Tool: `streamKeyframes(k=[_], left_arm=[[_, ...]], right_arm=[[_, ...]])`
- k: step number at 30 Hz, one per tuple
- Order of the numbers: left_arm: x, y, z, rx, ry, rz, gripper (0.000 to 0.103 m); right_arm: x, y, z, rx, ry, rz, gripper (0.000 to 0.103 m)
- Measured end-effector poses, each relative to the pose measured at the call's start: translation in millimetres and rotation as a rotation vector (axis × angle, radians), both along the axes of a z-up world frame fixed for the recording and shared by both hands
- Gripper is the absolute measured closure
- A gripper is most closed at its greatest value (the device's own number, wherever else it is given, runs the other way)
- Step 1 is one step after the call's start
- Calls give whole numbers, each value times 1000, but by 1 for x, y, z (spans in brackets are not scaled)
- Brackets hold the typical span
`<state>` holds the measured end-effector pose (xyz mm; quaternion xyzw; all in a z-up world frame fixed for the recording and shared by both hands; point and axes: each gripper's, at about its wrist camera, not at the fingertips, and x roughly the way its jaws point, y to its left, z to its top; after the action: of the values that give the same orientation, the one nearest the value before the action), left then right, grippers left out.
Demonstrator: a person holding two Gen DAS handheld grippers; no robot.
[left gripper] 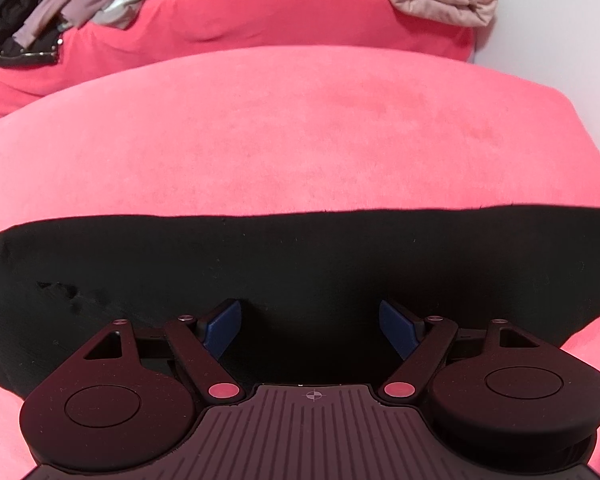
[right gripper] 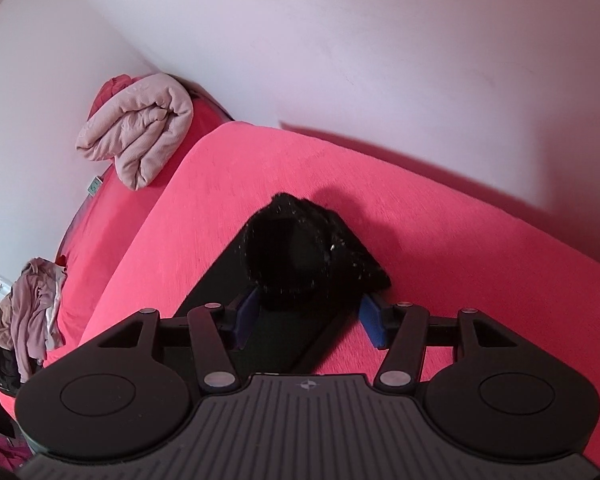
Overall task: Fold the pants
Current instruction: 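Grasp the pants leg end with the right gripper and lift it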
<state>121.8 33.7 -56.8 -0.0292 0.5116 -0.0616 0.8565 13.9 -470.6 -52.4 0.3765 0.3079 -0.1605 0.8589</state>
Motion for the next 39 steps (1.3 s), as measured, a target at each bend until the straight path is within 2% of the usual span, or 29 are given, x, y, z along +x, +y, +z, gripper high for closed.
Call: streamKeyframes(k=[2, 3, 5, 9, 11, 14, 18, 21, 26, 29, 32, 35, 39], left_arm=[[-3, 2, 5, -23, -16, 3, 0], [-4, 2, 6, -32, -23, 2, 0], [-4, 1, 5, -36, -27, -7, 0], [1, 3, -8, -39, 5, -22, 0], [0, 2, -12, -33, -13, -48, 0], [2, 0, -8, -20, -8, -74, 0], [-8, 17, 11, -125, -47, -51, 0], [-22, 40, 24, -132, -94, -27, 0], [-44, 93, 28, -111, -105, 50, 0], [-58, 127, 27, -110, -92, 97, 0], [-69, 157, 24, -110, -73, 138, 0], [-81, 179, 21, -116, -58, 166, 0], [-89, 200, 20, -130, -55, 189, 0]], right_arm=[[2, 2, -2, -29, 12, 1, 70], [4, 0, -6, -10, 17, 7, 89], [-1, -1, -5, 12, -4, -15, 90], [-7, 16, 20, -59, -63, 20, 90], [-8, 28, 39, -79, -107, 64, 90], [-6, 55, 71, -108, -181, 160, 90], [0, 111, 105, -126, -274, 318, 90], [8, 169, 114, -136, -317, 460, 90], [23, 268, 98, -152, -343, 667, 90], [35, 323, 73, -135, -332, 752, 91], [47, 378, 46, -176, -302, 835, 91], [50, 427, 11, -289, -226, 922, 90], [45, 455, -22, -351, -138, 979, 90]])
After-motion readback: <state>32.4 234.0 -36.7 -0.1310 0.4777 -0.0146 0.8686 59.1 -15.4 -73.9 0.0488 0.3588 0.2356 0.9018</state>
